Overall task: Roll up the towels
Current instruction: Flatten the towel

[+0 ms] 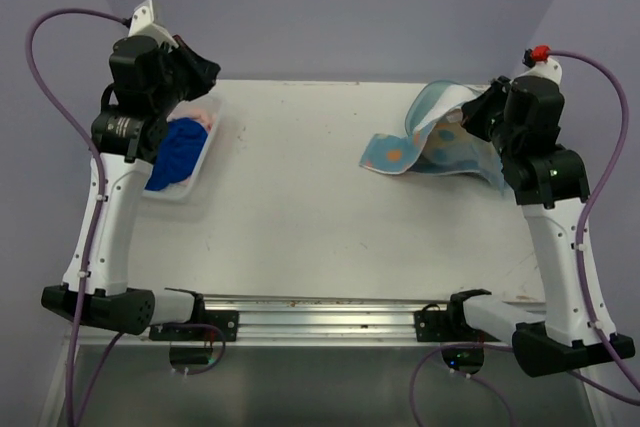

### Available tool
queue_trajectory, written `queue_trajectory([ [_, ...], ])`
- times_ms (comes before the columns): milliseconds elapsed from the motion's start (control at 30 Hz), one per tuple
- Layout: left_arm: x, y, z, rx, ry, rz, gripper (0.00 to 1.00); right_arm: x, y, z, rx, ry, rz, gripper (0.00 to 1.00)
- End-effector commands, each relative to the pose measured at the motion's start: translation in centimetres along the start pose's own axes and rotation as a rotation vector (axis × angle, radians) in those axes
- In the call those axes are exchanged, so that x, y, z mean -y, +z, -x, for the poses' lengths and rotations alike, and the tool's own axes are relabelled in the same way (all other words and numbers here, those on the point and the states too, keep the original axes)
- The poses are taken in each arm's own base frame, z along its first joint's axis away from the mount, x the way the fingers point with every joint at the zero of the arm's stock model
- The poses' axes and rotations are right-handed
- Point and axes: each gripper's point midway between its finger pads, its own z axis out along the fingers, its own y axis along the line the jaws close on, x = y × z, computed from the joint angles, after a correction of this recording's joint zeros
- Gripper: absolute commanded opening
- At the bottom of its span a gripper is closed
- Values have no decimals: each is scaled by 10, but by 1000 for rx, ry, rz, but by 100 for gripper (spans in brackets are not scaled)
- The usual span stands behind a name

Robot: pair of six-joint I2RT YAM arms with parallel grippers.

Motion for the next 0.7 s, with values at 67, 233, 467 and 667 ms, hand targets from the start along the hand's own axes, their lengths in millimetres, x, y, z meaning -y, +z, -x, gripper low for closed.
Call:
queue_trajectory([
  [67,-14,12,-50,-121,3,-43,0,8,-7,-16,-48,-34,1,0],
  [233,-35,36,-126,-300,-22,-94,0,1,5,-44,-125,-4,53,0],
  [467,13,75,-280,-640,48,-147,39,24,6,-63,-145,-8,-31,0],
  [667,56,121,-365,-778,200,-117,66,49,-9,-74,-157,-39,-116,0],
])
